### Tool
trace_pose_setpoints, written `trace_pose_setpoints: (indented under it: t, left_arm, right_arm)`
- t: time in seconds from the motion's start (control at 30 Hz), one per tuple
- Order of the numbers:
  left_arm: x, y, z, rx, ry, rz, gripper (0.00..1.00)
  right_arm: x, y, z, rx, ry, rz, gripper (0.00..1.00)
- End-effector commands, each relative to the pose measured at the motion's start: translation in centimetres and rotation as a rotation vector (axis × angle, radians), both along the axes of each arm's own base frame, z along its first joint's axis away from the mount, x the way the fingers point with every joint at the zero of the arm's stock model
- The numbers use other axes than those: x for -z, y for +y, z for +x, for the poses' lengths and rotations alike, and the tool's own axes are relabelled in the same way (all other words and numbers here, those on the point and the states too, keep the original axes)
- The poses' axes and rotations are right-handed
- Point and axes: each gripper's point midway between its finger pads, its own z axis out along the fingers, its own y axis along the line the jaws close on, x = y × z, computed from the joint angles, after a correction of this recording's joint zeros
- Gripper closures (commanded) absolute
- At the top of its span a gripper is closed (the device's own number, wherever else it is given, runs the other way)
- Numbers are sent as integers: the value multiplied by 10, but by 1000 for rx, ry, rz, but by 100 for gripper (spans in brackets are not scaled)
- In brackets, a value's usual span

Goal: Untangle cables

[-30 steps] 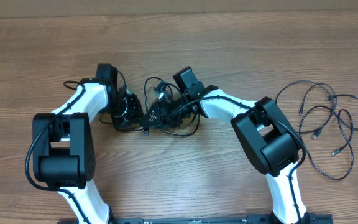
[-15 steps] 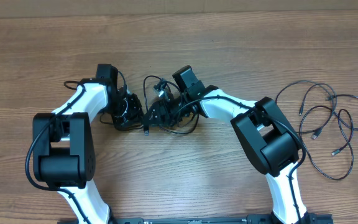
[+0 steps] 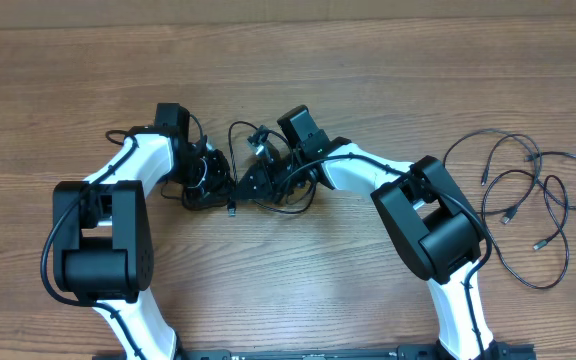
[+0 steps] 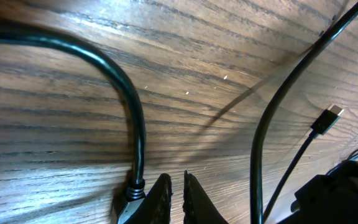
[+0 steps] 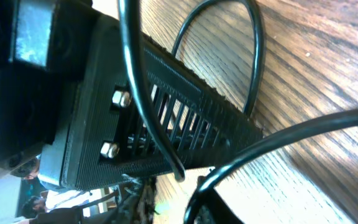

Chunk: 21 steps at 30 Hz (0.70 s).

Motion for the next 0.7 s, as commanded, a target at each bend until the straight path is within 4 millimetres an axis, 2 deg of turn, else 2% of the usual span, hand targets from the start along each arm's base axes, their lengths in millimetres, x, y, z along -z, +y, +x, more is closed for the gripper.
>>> trace_pose_setpoints:
  t: [0.0, 0.23, 0.5, 0.67]
  left_arm:
    - [4, -6, -6, 3, 26, -23, 89]
    - [2, -7, -6, 3, 27, -34, 90]
    - [-13, -26, -7, 6, 34, -174, 91]
    - [-13, -27, -10, 4, 50, -179, 91]
  right_arm:
    - [2, -1, 0, -1, -7, 0, 81]
    - [3, -1, 1, 3, -10, -6, 82]
    - [3, -1, 1, 3, -9, -6, 82]
    - [3, -2, 2, 5, -11, -5, 80]
